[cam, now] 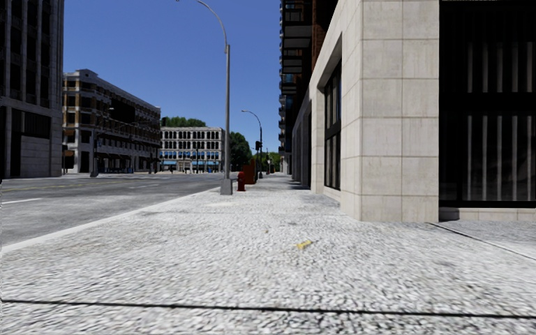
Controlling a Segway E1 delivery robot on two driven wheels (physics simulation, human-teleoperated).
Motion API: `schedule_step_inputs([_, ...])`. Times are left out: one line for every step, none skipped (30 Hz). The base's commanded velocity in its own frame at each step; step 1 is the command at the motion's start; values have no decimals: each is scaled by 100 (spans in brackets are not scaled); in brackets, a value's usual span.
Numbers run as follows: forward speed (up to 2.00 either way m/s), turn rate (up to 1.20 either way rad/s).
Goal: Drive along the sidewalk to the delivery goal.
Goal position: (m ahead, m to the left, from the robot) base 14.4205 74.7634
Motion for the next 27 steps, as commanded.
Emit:
schedule_step_inputs([137,0])
schedule_step_inputs([137,0])
schedule_step_inputs([137,0])
schedule_step_inputs([137,0])
schedule_step_inputs([137,0])
schedule_step_inputs([140,0])
schedule_step_inputs([164,0])
schedule_step_inputs([200,0])
schedule_step_inputs([200,0])
schedule_step_inputs([200,0])
schedule_step_inputs([200,0])
schedule_step_inputs([200,0])
schedule_step_inputs([200,0])
schedule_step_inputs([200,0])
schedule_step_inputs([200,0])
schedule_step_inputs([200,0])
schedule_step_inputs([200,0])
schedule_step_inputs([200,0])
schedule_step_inputs([200,0])
schedule_step_inputs([200,0])
schedule_step_inputs([200,0])
schedule_step_inputs([200,0])
schedule_step_inputs([200,0])
schedule_step_inputs([200,0])
schedule_step_inputs([200,0])
schedule_step_inputs([200,0])
schedule_step_inputs([200,0])
